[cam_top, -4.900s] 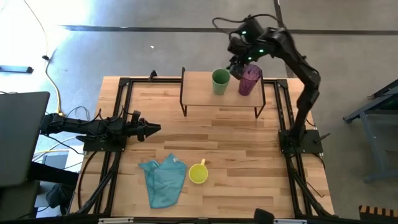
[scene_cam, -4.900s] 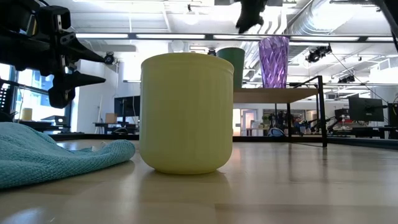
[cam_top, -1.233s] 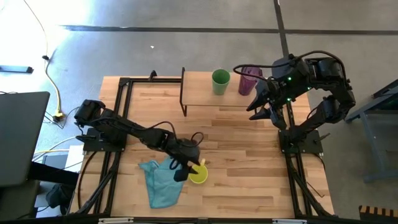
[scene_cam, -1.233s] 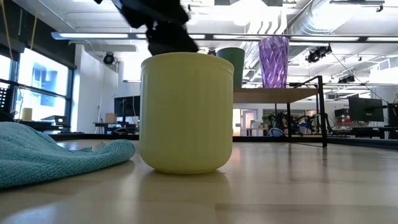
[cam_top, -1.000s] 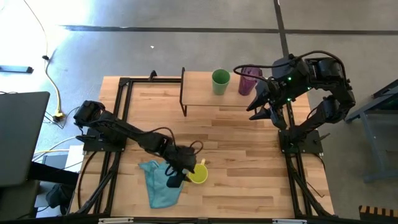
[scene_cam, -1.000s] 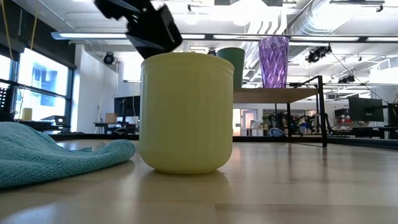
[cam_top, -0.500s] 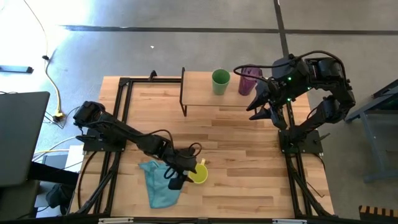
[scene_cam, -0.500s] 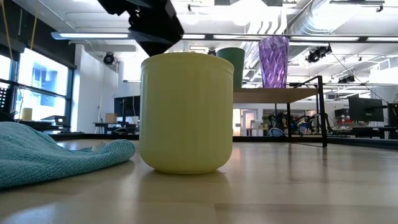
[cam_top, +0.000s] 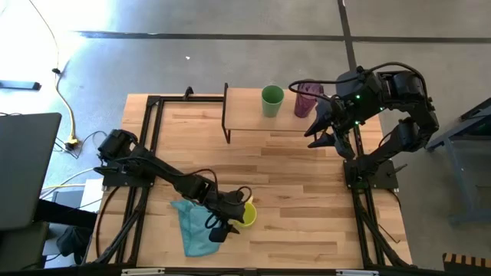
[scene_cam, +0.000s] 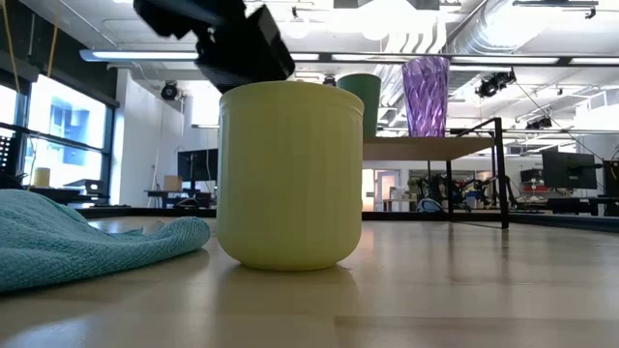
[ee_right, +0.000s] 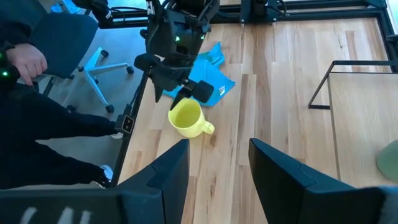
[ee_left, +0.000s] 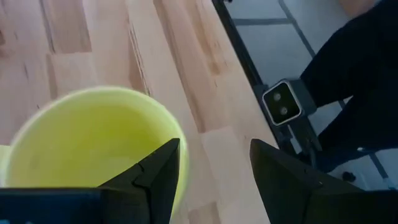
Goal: Stack small to large cups/mugs on shelf
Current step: Put the yellow mug on the shelf
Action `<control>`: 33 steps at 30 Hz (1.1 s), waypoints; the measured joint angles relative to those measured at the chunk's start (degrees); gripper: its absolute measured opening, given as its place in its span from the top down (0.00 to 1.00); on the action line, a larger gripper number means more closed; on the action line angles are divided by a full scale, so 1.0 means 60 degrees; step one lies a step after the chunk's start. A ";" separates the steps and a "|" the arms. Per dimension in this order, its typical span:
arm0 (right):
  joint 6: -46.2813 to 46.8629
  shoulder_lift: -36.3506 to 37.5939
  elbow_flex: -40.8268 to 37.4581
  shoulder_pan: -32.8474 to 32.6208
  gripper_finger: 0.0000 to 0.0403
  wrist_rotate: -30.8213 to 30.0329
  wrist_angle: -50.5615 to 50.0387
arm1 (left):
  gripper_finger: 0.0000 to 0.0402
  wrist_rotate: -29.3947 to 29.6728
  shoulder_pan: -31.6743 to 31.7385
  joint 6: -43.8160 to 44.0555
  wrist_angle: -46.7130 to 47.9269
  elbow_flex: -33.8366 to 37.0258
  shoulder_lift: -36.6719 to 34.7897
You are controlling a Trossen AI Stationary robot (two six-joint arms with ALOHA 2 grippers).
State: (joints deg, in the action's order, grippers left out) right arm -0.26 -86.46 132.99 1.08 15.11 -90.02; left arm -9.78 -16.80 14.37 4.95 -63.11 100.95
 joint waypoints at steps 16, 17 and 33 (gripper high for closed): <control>-0.0032 0.0000 0.0000 0.0000 0.61 0.0000 0.0000 | 0.54 0.0317 -0.0022 0.0177 0.0054 0.0012 0.0535; -0.0032 0.0000 0.0000 0.0000 0.61 0.0004 0.0002 | 0.55 0.0319 -0.0020 0.0180 0.0119 0.0013 0.0535; -0.0032 0.0000 0.0000 0.0001 0.61 0.0000 0.0000 | 0.94 0.0783 -0.0030 -0.0878 0.0941 -0.0028 0.0513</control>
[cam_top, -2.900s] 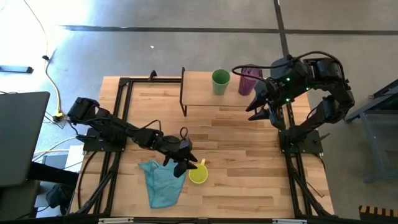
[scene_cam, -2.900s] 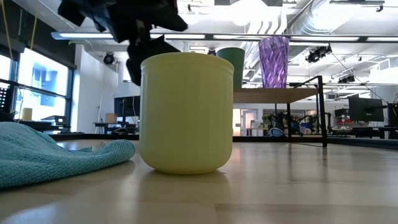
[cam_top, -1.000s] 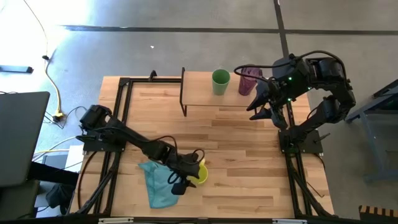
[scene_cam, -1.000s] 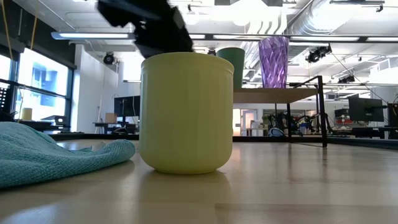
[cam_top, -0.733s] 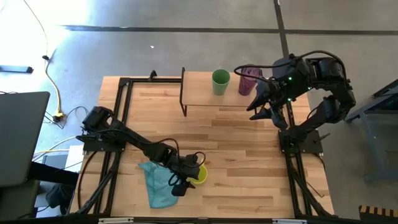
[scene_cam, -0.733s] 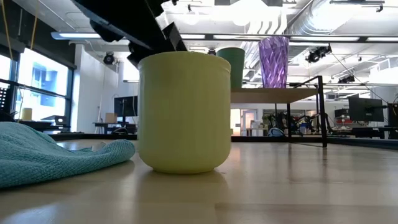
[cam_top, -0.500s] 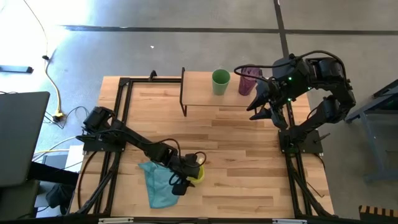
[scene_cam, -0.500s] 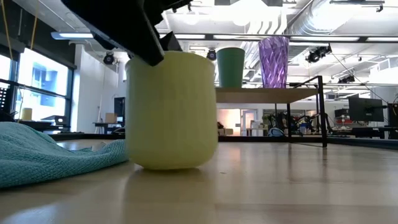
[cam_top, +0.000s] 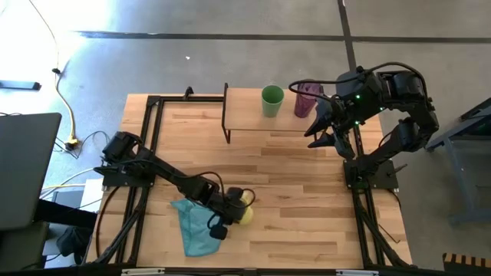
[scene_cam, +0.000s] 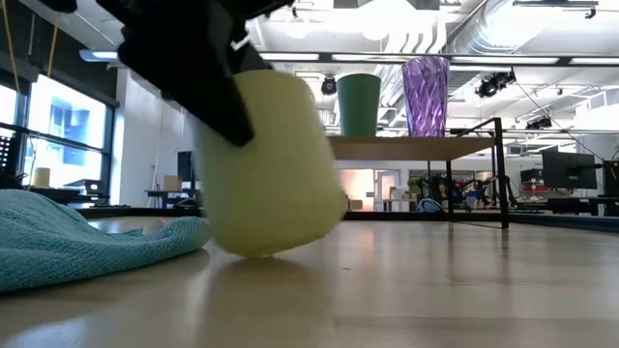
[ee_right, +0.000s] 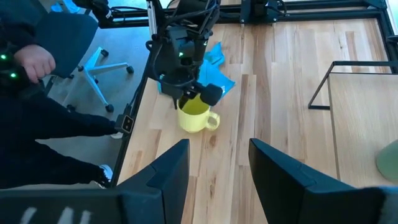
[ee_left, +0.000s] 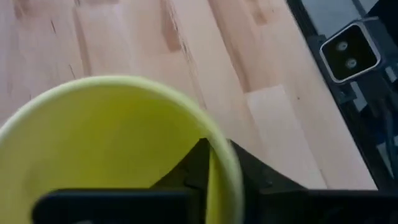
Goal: Stack small to large cups/mugs on shelf
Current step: Put the yellow mug on the shelf
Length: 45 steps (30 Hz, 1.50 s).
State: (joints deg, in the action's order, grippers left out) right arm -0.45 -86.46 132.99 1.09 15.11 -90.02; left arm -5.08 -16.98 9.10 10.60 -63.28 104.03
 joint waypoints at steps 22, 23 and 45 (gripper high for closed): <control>0.0253 0.0000 0.0000 -0.0001 0.61 0.0004 0.0000 | 0.98 0.1230 0.1444 0.0975 0.0556 -0.1131 0.0007; 0.0251 0.0000 0.0000 -0.0001 0.61 0.0004 0.0000 | 0.98 0.1166 0.1516 0.1265 0.0563 -0.1131 0.0007; 0.0000 0.0000 0.0000 -0.0001 0.61 0.0000 0.0000 | 0.95 0.0542 0.2095 0.4572 0.1188 -0.1131 0.0007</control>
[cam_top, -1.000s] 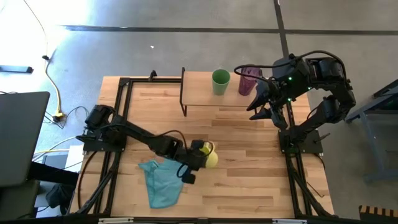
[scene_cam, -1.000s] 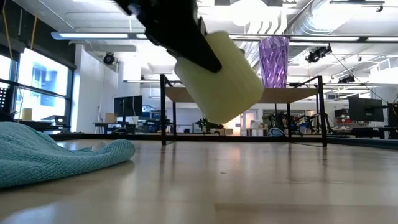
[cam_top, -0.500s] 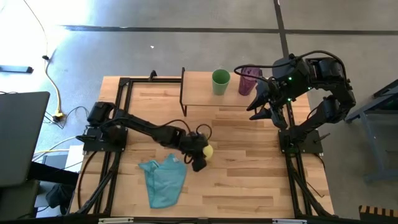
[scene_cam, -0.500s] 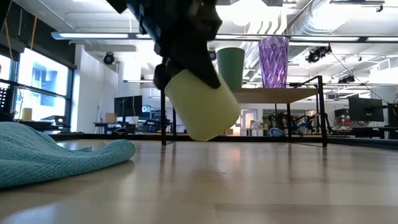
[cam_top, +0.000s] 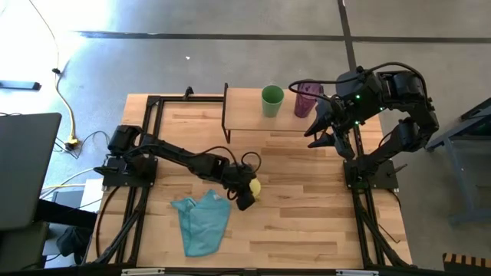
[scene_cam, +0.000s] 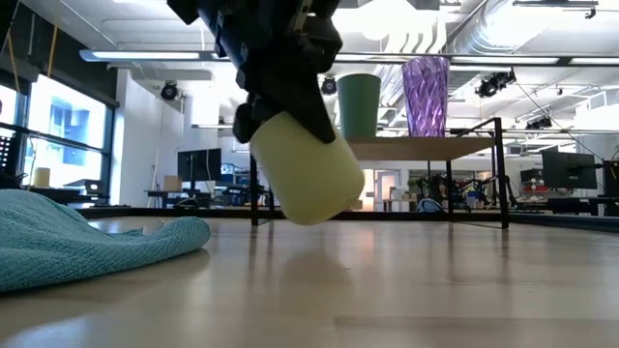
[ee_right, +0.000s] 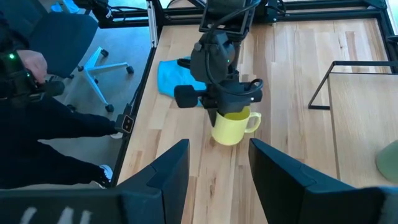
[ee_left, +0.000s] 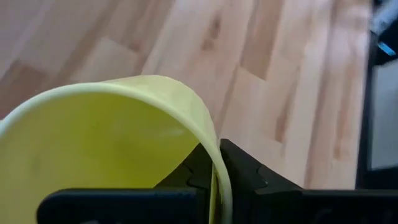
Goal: Stack small to large cups/mugs on shelf
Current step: Put the yellow mug on the shelf
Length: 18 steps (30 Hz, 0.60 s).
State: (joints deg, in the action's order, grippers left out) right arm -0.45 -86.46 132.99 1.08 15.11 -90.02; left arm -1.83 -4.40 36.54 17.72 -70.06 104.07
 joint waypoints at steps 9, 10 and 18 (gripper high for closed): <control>0.0000 0.0000 0.0000 0.0000 0.61 0.0000 0.0000 | 0.95 0.0135 -0.0018 0.0987 0.0742 -0.0007 0.0000; 0.0000 0.0000 0.0000 0.0000 0.61 0.0000 0.0000 | 0.92 0.0135 -0.0018 0.0987 0.0748 -0.0007 0.0000; -0.0004 0.0000 0.0000 0.0000 0.61 0.0000 0.0000 | 0.75 0.0055 -0.0011 0.1022 0.0753 -0.0011 -0.0004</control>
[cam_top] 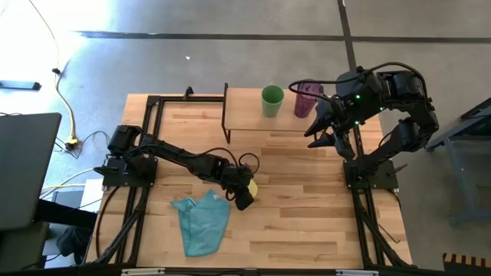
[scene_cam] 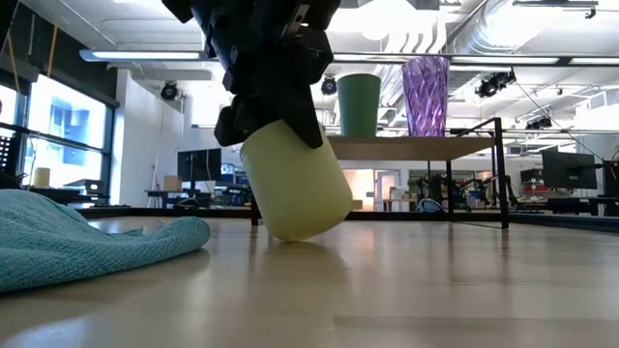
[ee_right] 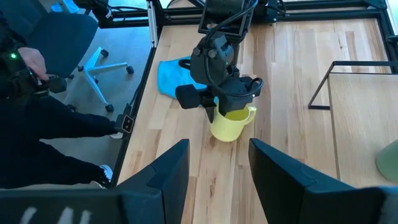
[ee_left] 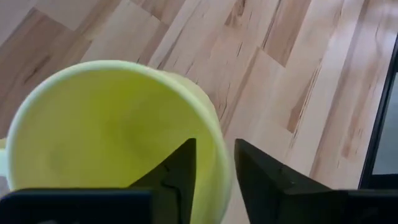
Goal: Stack small to large cups/mugs on shelf
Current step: Put the yellow mug on the shelf
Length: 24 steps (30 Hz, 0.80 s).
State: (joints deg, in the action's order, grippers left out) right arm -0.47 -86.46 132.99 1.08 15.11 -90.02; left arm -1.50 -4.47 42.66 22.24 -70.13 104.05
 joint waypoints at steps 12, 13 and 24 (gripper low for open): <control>-0.0251 0.0000 0.0000 0.0000 0.61 0.0000 0.0000 | 0.64 -0.0178 0.0000 0.0039 -0.0686 -0.0004 0.0000; -0.0251 0.0000 0.0000 0.0000 0.61 0.0000 0.0002 | 0.63 -0.0181 0.0000 0.0019 -0.0807 -0.0004 0.0000; -0.0251 0.0000 0.0000 0.0000 0.61 0.0000 0.0000 | 0.54 -0.0497 0.0131 -0.0853 -0.0941 -0.0632 -0.0004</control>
State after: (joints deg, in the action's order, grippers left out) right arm -1.98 -86.46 132.99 1.08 15.11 -90.02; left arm -4.48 -3.68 37.55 16.59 -73.92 104.03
